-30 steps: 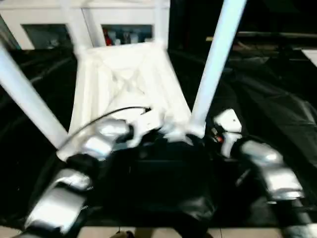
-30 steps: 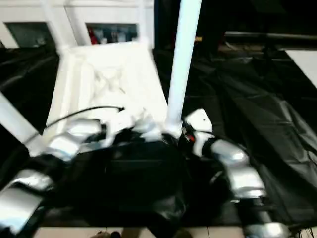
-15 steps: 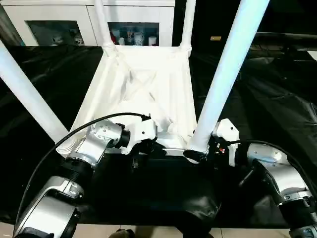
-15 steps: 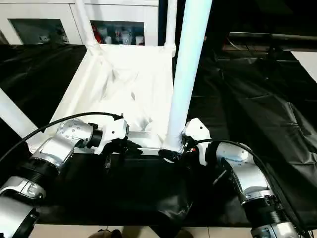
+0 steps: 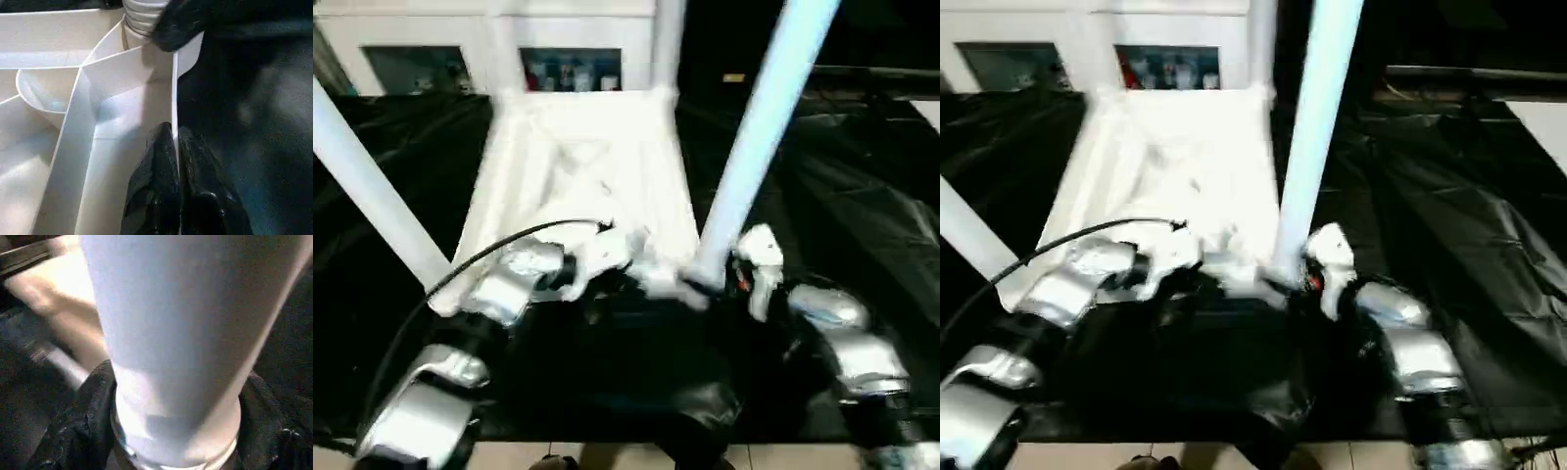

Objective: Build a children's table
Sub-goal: Rotate leg to tighten

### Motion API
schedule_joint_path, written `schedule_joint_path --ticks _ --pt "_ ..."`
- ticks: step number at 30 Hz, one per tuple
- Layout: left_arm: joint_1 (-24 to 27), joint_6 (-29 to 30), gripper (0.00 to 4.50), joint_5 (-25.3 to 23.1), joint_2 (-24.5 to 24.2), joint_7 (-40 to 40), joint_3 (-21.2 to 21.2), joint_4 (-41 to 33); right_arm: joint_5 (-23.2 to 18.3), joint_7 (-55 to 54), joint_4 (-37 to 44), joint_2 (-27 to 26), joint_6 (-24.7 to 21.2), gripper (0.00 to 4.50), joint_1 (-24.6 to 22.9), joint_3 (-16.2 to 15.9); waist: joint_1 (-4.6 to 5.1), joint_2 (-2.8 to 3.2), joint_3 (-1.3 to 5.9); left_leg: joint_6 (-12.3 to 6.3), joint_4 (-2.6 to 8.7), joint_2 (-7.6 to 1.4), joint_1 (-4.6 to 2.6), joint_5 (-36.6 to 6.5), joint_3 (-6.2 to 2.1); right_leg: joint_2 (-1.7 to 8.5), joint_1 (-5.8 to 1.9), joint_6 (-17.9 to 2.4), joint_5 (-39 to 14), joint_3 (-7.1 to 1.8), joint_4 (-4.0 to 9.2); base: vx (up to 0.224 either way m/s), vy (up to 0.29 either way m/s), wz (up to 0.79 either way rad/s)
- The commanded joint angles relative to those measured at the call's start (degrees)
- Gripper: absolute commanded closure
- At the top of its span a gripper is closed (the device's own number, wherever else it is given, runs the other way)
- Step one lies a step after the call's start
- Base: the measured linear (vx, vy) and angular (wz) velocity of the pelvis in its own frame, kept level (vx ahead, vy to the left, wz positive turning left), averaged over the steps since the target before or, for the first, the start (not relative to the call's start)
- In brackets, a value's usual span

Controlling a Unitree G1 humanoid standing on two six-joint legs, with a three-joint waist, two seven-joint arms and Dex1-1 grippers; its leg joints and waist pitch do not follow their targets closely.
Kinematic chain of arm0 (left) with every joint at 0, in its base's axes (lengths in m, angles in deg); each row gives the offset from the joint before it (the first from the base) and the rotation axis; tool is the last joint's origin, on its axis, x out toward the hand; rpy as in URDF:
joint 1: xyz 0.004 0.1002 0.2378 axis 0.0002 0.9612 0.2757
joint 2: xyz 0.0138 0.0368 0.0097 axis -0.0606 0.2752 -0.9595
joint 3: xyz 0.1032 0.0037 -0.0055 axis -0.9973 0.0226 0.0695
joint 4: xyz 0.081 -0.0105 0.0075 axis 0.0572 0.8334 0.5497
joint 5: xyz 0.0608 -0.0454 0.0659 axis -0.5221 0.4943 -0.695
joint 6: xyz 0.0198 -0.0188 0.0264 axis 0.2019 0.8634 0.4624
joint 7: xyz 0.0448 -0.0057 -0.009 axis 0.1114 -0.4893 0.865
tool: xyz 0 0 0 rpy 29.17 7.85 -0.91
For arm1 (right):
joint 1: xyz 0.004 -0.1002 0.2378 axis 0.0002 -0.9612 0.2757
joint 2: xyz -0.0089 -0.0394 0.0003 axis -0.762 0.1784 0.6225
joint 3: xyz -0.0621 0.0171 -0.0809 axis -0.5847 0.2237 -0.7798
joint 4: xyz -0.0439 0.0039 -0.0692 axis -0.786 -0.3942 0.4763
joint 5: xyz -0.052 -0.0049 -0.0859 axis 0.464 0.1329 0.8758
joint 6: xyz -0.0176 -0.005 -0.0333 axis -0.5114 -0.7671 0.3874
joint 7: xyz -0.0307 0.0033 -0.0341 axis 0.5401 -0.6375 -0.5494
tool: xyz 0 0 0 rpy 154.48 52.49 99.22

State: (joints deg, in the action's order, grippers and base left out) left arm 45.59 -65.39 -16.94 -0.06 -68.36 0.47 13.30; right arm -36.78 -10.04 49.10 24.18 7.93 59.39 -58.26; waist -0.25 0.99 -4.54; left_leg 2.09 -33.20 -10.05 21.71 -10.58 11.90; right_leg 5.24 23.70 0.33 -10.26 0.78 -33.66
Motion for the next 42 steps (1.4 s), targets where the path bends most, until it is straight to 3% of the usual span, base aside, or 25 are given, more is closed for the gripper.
schedule_joint_path --ticks 1,4,7,13,14,16,18,21,27,31,34,36,40,42 --pt "0.9 2.8 4.50 -0.7 3.0 8.1 0.4 5.2 1.3 -9.6 -2.7 -3.8 -1.4 1.76 0.3 1.2 0.23 -1.50 2.62 -2.21 4.28 -2.49 -0.88 -15.2 -1.31 2.36 -1.91 -11.7 -21.2 -1.39 4.79 0.000 0.000 0.00" --pt "-0.5 4.6 4.50 -1.2 4.8 12.9 0.9 7.4 2.9 -16.2 -4.7 -6.4 -1.1 1.76 0.7 2.0 0.50 -1.19 2.39 -1.00 4.56 -2.45 -1.26 -17.8 -1.40 2.24 -1.25 -10.2 -24.3 -1.42 5.24 0.000 0.000 0.00" --pt "-2.0 6.2 4.50 -1.7 7.7 19.7 1.7 9.8 5.9 -24.7 -7.2 -9.7 -1.2 1.76 1.5 1.6 0.57 -1.18 2.38 -0.45 4.81 -2.44 -1.61 -19.1 -1.52 2.26 -1.20 -9.4 -25.2 -1.40 5.66 0.000 0.000 0.00" --pt "-2.3 5.3 4.50 -2.0 8.8 18.6 1.6 10.2 6.0 -23.0 -5.8 -12.3 1.0 1.76 1.6 0.4 0.31 -1.10 2.65 -2.30 4.87 -2.38 -1.22 -17.4 -1.45 2.32 -1.71 -9.6 -20.3 -1.53 5.47 0.000 0.000 0.00" --pt "-2.2 5.1 4.50 -1.9 8.6 17.8 1.5 10.0 5.1 -21.6 -5.0 -12.5 1.8 1.21 1.5 0.5 0.31 -1.11 2.61 -2.60 4.85 -2.38 -1.15 -17.6 -1.45 2.42 -1.73 -9.6 -21.0 -1.53 5.55 0.000 0.000 0.00" --pt "-2.1 4.5 4.50 -1.7 8.1 16.5 1.3 9.4 3.4 -19.6 -3.6 -12.0 3.4 1.07 1.4 1.0 0.20 -1.08 2.63 -2.99 4.85 -2.42 -1.11 -17.6 -1.46 2.50 -1.77 -9.4 -21.8 -1.54 5.64 0.000 0.000 0.00" --pt "-1.9 3.9 4.50 -1.6 7.2 14.7 1.0 8.5 2.8 -17.5 -2.1 -10.3 4.0 1.00 1.6 1.1 0.37 -1.17 2.69 -3.21 4.96 -2.43 -0.68 -17.1 -1.64 2.49 -2.10 -9.0 -21.6 -1.43 5.47 0.000 0.000 0.00" --pt "-1.0 3.2 4.50 -1.3 5.1 9.6 -0.1 6.2 0.1 -9.1 1.5 -5.5 1.4 0.72 1.8 0.6 0.57 -1.17 2.90 -3.99 4.82 -2.50 -0.68 -15.6 -1.58 2.35 -2.32 -10.1 -18.5 -1.36 5.20 0.000 0.000 0.00" --pt "1.3 0.7 4.50 0.0 0.8 -1.2 -2.3 1.3 -1.9 8.0 5.7 5.7 -0.2 0.65 0.5 -2.1 0.36 -1.09 3.47 -8.19 3.85 -2.65 -0.55 -8.3 -1.12 2.44 -2.88 -14.8 -6.3 -1.24 3.92 0.000 0.000 0.00" --pt "2.6 -0.3 4.50 1.5 -1.5 -7.3 -3.1 -1.8 -2.2 13.9 6.4 9.5 0.2 0.65 -0.2 -2.6 -0.22 -1.00 3.65 -9.75 3.55 -2.85 -0.76 -5.6 -0.90 2.38 -2.98 -17.4 -0.7 -1.24 3.23 0.000 0.000 0.00" --pt "3.8 0.4 4.50 3.5 -3.5 -12.9 -3.8 -5.0 -2.5 20.4 7.3 13.0 -0.2 0.65 -0.9 -5.0 -0.57 -0.97 3.86 -10.63 3.27 -3.01 -0.60 -3.5 -0.90 2.27 -3.15 -18.3 2.7 -1.05 2.55 0.000 0.000 0.00" --pt "3.8 0.3 4.50 3.5 -3.6 -12.9 -3.7 -4.9 -2.4 21.0 7.1 13.3 -0.2 0.65 -0.9 -5.3 -0.72 -0.82 3.59 -10.47 3.34 -3.17 -0.74 -5.0 -0.75 2.31 -2.80 -18.4 0.4 -0.95 2.79 0.000 0.000 0.00" --pt "4.1 0.7 4.50 3.6 -3.8 -13.2 -3.1 -5.6 -2.8 22.3 7.1 13.9 -1.1 0.65 -0.6 -6.1 -0.78 -0.88 3.40 -8.08 3.67 -3.14 -0.78 -8.7 -0.90 2.47 -2.73 -17.0 -6.6 -1.05 3.44 0.000 0.000 0.00" --pt "4.2 0.8 4.50 3.5 -3.8 -12.9 -3.0 -5.6 -3.3 22.2 7.0 13.6 -1.6 0.91 -0.5 -5.9 -0.70 -0.90 3.33 -7.09 3.79 -3.10 -0.79 -9.6 -0.98 2.47 -2.61 -16.3 -8.2 -1.17 3.63 0.000 0.000 0.00"
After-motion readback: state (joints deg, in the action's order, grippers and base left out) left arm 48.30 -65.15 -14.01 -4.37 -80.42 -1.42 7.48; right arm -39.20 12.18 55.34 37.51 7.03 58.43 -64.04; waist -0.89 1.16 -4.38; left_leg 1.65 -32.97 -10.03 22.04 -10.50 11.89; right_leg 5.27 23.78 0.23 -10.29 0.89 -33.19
